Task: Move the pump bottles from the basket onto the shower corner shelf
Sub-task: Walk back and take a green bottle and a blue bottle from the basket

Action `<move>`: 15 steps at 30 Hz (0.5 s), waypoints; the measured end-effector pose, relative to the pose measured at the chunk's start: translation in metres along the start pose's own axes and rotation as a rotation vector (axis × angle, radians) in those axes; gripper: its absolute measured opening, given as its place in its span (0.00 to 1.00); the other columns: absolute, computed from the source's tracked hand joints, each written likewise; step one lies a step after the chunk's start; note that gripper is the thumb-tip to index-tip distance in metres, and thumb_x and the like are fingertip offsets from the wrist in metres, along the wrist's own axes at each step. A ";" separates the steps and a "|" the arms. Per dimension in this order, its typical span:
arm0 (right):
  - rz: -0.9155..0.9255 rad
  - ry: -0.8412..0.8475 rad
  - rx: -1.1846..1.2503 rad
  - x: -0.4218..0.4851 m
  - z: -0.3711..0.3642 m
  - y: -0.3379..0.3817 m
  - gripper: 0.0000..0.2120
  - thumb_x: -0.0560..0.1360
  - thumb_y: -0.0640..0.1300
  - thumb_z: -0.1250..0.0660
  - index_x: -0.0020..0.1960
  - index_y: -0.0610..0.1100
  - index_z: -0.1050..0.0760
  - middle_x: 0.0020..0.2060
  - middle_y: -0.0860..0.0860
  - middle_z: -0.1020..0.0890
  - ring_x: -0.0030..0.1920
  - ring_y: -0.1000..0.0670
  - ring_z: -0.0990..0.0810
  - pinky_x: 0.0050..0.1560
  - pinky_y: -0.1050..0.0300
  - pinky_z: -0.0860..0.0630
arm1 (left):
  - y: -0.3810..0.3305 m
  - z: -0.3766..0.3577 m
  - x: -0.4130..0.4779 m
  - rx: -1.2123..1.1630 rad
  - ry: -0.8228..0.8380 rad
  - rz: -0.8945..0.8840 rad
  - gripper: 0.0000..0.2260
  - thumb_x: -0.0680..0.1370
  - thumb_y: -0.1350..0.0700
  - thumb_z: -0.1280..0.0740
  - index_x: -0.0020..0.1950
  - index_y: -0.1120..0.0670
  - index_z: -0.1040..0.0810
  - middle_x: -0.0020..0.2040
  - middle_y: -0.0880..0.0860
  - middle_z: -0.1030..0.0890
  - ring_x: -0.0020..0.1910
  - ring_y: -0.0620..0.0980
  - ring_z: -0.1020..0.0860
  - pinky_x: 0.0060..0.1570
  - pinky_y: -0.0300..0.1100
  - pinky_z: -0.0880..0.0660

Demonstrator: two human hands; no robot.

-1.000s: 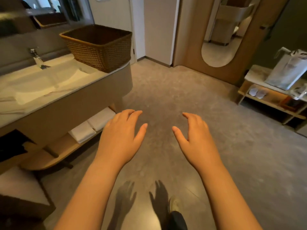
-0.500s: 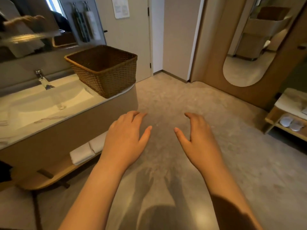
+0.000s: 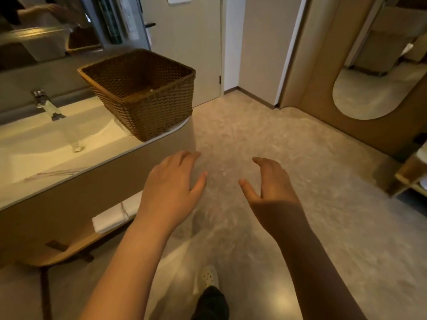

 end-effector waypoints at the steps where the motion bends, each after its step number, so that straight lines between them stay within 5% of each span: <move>1: 0.010 -0.017 -0.033 0.013 -0.002 -0.001 0.27 0.75 0.56 0.38 0.70 0.47 0.36 0.66 0.50 0.29 0.65 0.53 0.32 0.61 0.64 0.38 | 0.003 -0.004 0.015 -0.015 -0.010 -0.006 0.21 0.79 0.44 0.42 0.69 0.51 0.31 0.65 0.53 0.27 0.62 0.53 0.30 0.56 0.47 0.32; 8: 0.092 -0.054 -0.230 0.132 -0.013 0.018 0.29 0.76 0.57 0.38 0.72 0.47 0.38 0.70 0.49 0.31 0.69 0.49 0.32 0.65 0.55 0.32 | 0.029 -0.012 0.133 -0.132 -0.087 -0.064 0.22 0.79 0.45 0.46 0.69 0.54 0.30 0.66 0.55 0.27 0.61 0.54 0.28 0.57 0.48 0.30; 15: 0.162 -0.034 -0.196 0.246 -0.057 0.062 0.27 0.75 0.57 0.37 0.71 0.50 0.38 0.69 0.51 0.31 0.67 0.51 0.31 0.59 0.61 0.35 | 0.108 0.006 0.225 -0.145 -0.219 0.063 0.20 0.78 0.48 0.40 0.66 0.56 0.27 0.61 0.56 0.23 0.58 0.55 0.26 0.52 0.49 0.28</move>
Point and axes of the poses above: each hand's wrist, its own x-axis towards the middle knuckle, its own z-axis out of the back of the hand, y = z × x, the point moved 8 cm from there along x, towards the middle knuckle
